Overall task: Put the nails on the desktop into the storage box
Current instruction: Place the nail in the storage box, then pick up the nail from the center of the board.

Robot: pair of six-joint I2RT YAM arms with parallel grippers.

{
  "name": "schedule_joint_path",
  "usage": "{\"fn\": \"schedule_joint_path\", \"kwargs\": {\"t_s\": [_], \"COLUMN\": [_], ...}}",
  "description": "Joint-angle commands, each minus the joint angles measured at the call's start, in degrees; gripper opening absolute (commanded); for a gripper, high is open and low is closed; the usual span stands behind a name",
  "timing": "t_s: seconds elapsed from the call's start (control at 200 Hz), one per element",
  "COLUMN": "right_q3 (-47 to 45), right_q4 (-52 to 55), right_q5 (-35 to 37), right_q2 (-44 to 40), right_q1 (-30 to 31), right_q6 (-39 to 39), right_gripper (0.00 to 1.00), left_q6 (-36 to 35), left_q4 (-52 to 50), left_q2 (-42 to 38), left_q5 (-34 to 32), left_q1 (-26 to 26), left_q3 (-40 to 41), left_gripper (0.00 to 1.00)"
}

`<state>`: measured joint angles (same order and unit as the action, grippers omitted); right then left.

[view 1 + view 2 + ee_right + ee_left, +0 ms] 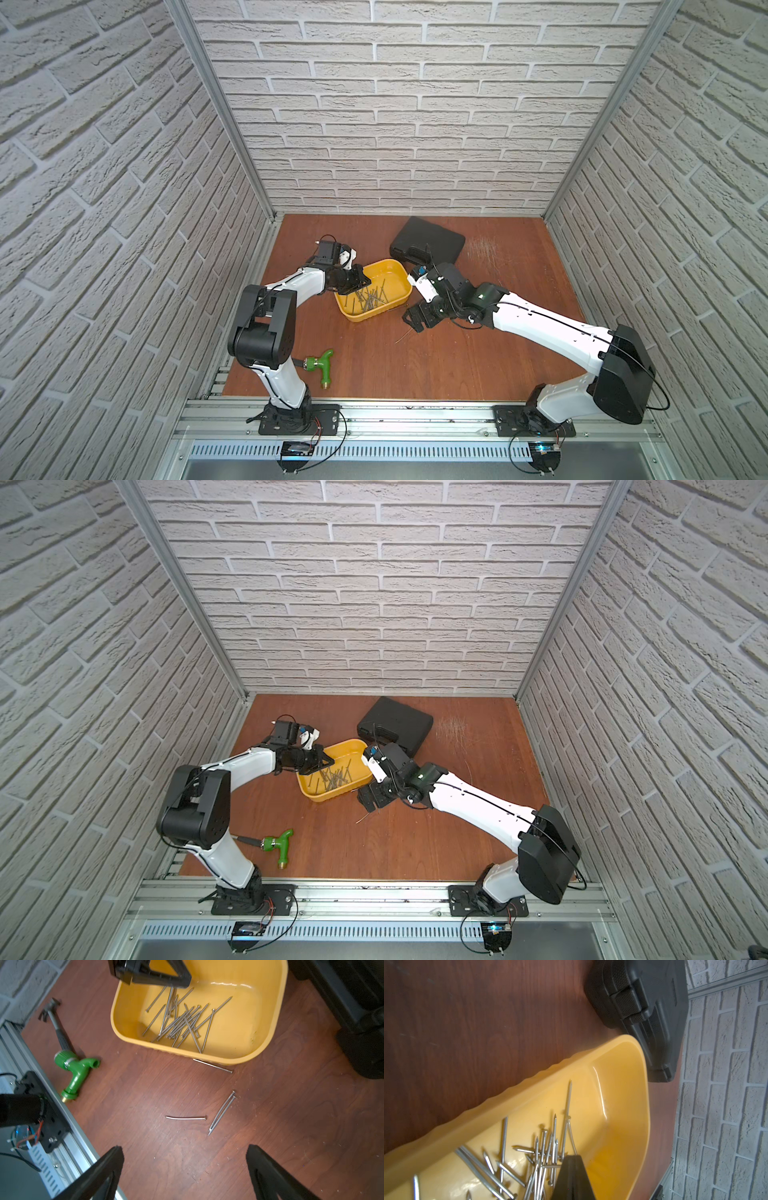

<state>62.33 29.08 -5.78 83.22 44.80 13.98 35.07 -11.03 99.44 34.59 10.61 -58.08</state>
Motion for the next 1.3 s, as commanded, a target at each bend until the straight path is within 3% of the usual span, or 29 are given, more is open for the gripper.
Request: {"fn": "schedule_joint_path", "kwargs": {"t_s": [0.0, 0.12, 0.23, 0.355, 0.55, 0.79, 1.025, 1.295], "right_q3": [-1.94, -4.05, -4.28, -5.59, -0.63, 5.60, 10.64, 13.52], "right_q4": [-1.44, -2.19, -1.45, -2.89, 0.84, 3.72, 7.13, 10.97], "right_q5": [1.61, -1.55, -2.26, -4.20, -3.81, -1.11, 0.61, 0.41], "right_q2": [-0.29, 2.34, 4.98, 6.13, 13.42, 20.60, 26.00, 29.71], "right_q1": [1.31, 2.24, 2.65, 2.67, 2.67, 2.67, 2.59, 2.58], "right_q6": [-7.32, -18.66, -29.24, -42.28, -55.29, -62.61, -66.62, -67.56], "right_gripper": [0.94, 0.91, 0.91, 0.90, 0.87, 0.84, 0.79, 0.43], "left_q6": [-1.95, -2.20, -2.04, -1.76, -2.33, -2.75, -2.37, -2.47], "left_q4": [-1.34, -2.20, -3.35, -5.07, -9.37, -13.81, -15.42, -15.69], "left_q2": [0.96, 0.18, -1.79, -6.03, -15.63, -25.06, -29.51, -30.31], "left_q5": [-0.81, -1.10, -1.10, -1.17, -2.60, -3.45, -0.73, 1.24], "left_q1": [-0.39, -0.40, -0.34, -0.24, -0.36, -1.11, -4.75, -7.09], "left_q3": [-1.06, -0.88, -0.71, 0.30, 2.24, 4.40, 6.84, 7.81], "left_gripper": [0.13, 0.26, 0.33, 0.36, 0.39, 0.46, 0.48, 0.48]}}
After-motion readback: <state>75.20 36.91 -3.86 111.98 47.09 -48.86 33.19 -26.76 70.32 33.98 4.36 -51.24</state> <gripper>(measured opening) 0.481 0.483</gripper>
